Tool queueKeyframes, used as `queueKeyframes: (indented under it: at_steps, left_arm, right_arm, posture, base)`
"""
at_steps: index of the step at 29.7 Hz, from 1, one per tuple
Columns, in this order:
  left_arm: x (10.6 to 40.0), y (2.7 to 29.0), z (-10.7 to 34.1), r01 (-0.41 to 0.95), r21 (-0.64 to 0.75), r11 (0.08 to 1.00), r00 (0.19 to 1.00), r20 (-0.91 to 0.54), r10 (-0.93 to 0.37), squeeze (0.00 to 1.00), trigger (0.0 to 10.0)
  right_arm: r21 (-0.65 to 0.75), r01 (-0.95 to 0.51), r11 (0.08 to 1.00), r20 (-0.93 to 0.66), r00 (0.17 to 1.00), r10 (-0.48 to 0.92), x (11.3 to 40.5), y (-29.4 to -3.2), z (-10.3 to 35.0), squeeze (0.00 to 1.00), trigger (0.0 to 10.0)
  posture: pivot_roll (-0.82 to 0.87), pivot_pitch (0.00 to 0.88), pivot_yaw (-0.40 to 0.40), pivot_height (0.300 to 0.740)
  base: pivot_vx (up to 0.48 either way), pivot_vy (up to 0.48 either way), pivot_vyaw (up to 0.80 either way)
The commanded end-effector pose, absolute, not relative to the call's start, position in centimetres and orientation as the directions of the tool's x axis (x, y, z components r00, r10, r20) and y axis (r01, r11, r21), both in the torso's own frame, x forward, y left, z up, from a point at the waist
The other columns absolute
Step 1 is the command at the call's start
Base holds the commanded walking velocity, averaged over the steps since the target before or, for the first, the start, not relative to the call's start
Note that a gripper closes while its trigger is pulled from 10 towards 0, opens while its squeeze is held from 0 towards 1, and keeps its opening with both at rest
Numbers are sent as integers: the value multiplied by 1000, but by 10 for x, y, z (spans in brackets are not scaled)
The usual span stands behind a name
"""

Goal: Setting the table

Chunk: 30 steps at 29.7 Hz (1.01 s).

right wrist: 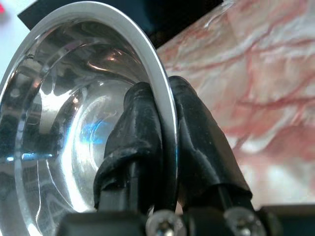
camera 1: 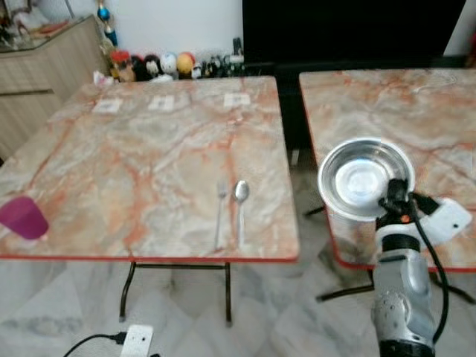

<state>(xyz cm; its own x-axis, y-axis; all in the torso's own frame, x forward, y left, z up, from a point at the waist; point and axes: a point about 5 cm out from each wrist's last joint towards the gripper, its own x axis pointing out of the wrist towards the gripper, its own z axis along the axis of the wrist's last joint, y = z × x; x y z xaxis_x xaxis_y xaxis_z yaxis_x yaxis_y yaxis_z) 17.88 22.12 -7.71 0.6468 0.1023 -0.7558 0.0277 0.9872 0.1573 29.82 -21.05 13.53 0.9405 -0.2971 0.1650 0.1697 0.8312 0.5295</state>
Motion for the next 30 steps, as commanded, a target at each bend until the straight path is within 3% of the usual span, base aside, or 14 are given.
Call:
queueKeyframes:
  at_steps: [1,22,30]
  left_arm:
    - [177,225,-77,44,172,984,636,-764,105,0,10000]
    - [175,226,-78,28,169,985,632,-767,114,0,10000]
    - [174,226,-79,8,166,986,630,-766,124,0,10000]
  right_arm:
    - [534,149,832,185,940,-287,301,-205,142,0,10000]
    - [523,269,808,176,894,-411,293,-230,145,0,10000]
    - [532,278,800,150,899,-412,290,-223,139,0,10000]
  posture:
    - [-89,21,55,740]
    - [-103,71,59,740]
    - [-98,78,58,740]
  base:
    - [240,-412,0]
    - [246,-410,0]
    - [30,0,0]
